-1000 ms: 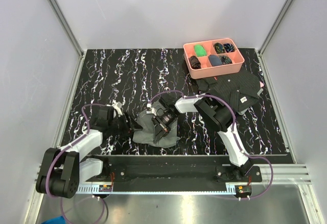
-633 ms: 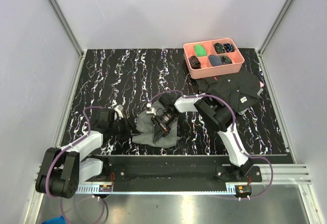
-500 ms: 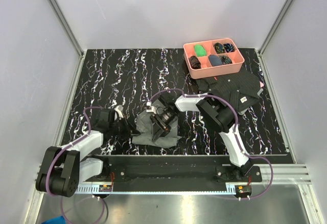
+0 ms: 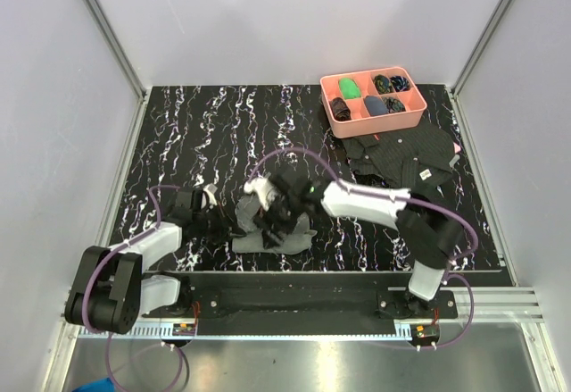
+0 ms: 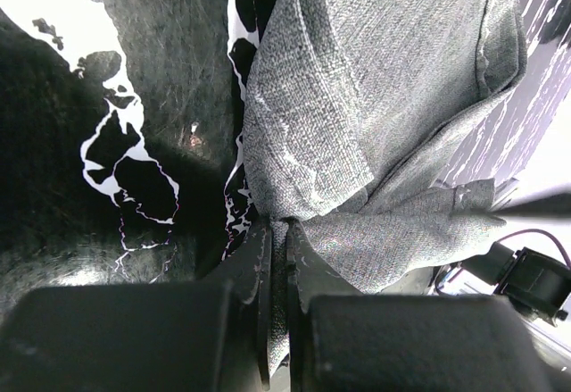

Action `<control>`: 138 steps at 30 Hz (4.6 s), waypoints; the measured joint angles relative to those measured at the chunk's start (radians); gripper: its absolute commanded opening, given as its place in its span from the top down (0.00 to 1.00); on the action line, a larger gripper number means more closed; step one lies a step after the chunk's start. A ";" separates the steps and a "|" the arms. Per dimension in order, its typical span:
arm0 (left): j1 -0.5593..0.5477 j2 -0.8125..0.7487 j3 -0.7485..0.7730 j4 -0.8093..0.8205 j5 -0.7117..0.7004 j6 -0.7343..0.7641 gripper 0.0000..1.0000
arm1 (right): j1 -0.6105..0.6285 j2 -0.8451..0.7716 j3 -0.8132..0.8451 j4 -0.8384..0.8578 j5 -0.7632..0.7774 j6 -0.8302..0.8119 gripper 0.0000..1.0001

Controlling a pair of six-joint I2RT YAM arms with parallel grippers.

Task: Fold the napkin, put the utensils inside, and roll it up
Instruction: Roll the napkin with the utensil

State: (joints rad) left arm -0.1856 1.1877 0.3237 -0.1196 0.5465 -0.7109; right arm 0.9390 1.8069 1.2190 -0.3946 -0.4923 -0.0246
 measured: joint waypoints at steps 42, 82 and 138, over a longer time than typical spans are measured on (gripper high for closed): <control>0.077 -0.082 0.164 -0.179 -0.139 0.111 0.30 | 0.033 0.131 -0.028 0.145 0.013 -0.045 0.78; -0.002 -0.055 -0.036 0.090 -0.046 0.006 1.00 | -0.149 0.406 0.136 0.021 -0.640 0.100 0.34; 0.063 -0.121 0.134 -0.137 -0.158 0.087 0.37 | 0.040 0.105 -0.069 0.196 0.029 -0.035 0.74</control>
State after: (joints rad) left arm -0.1230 1.0668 0.4576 -0.2565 0.3882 -0.6235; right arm 0.9787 1.9121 1.1496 -0.1989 -0.4629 -0.0593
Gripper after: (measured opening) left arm 0.622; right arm 0.323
